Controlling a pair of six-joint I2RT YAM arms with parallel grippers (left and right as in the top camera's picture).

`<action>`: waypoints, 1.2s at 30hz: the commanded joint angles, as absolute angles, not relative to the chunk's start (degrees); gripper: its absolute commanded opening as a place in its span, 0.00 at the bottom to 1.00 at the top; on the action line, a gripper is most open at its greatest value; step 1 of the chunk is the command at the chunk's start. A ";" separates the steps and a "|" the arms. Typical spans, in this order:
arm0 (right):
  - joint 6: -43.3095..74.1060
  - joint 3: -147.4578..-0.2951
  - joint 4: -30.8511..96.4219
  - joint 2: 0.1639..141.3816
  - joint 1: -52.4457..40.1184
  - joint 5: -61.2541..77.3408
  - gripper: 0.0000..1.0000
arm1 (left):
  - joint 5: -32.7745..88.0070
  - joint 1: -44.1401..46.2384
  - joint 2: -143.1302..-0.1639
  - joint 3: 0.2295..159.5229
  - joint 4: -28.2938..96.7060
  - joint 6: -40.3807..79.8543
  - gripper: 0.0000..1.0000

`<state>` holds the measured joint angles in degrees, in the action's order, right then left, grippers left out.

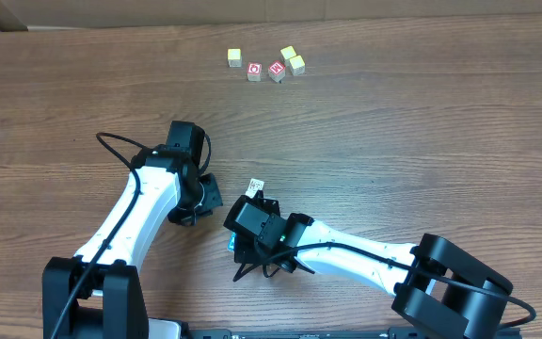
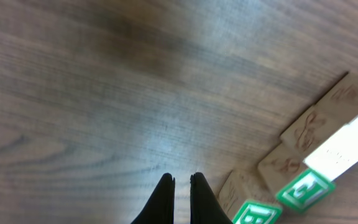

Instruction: Flip 5 blocks

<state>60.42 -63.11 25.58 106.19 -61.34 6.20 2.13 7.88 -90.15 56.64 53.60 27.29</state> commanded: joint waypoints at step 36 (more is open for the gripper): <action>53.49 -64.23 28.01 103.96 -52.97 2.33 0.04 | 5.30 14.37 -90.65 48.10 45.50 25.71 0.04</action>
<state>54.24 -63.11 29.39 105.91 -52.93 3.57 9.67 14.28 -90.19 48.45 45.63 25.36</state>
